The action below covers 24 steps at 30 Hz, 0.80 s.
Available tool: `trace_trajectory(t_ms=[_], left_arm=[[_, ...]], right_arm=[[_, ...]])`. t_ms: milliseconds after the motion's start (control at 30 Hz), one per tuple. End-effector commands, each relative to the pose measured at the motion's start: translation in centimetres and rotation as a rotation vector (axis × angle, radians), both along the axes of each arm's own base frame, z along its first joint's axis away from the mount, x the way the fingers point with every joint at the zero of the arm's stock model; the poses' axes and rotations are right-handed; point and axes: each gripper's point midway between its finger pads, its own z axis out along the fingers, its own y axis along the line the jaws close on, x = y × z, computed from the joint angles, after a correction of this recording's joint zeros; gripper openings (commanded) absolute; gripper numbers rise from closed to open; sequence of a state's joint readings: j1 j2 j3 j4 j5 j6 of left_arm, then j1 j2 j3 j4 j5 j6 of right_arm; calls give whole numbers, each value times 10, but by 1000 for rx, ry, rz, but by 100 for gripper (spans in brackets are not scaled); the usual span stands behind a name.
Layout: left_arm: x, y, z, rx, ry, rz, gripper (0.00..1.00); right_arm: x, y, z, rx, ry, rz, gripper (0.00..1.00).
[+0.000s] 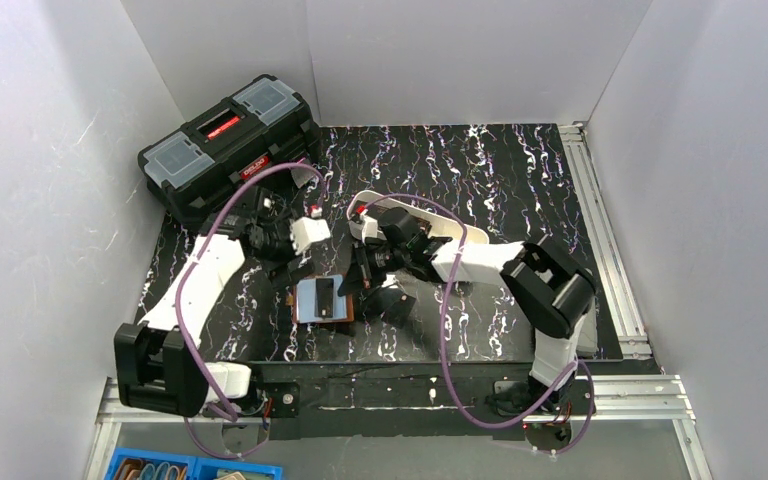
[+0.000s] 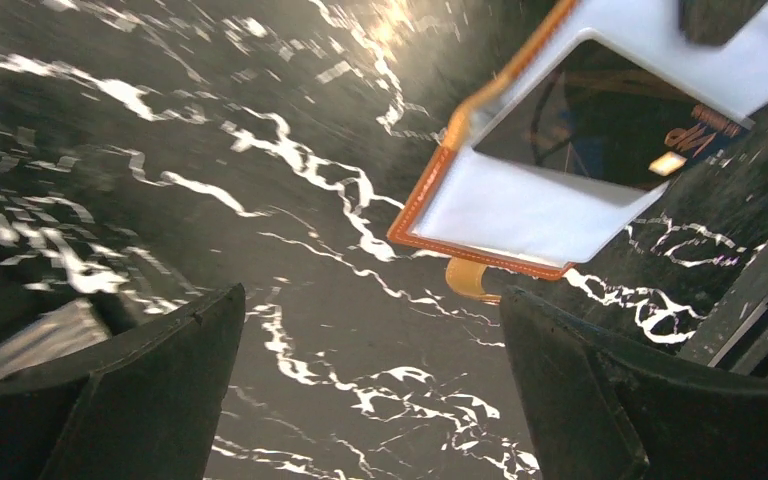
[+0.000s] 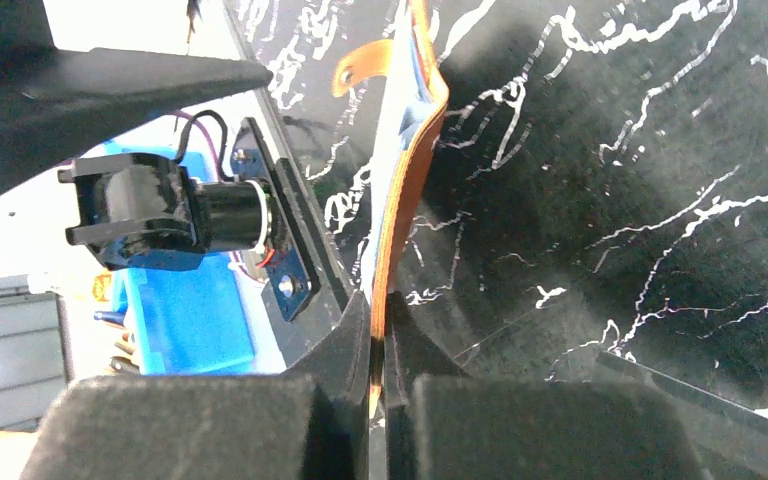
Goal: Put the credit cards into the card holder
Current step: Insert the credit card into the card holder.
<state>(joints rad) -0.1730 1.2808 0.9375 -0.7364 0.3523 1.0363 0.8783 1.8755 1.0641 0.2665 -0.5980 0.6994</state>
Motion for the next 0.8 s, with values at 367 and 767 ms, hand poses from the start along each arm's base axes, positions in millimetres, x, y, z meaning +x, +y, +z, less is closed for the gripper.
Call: trace_trajectory(t_ms=[367, 767], left_arm=[[17, -42, 43, -182, 0, 120, 99], [29, -58, 28, -200, -9, 106, 99]], right_arm=[[-1, -3, 36, 66, -154, 50, 1], [-7, 2, 49, 104, -230, 85, 1]])
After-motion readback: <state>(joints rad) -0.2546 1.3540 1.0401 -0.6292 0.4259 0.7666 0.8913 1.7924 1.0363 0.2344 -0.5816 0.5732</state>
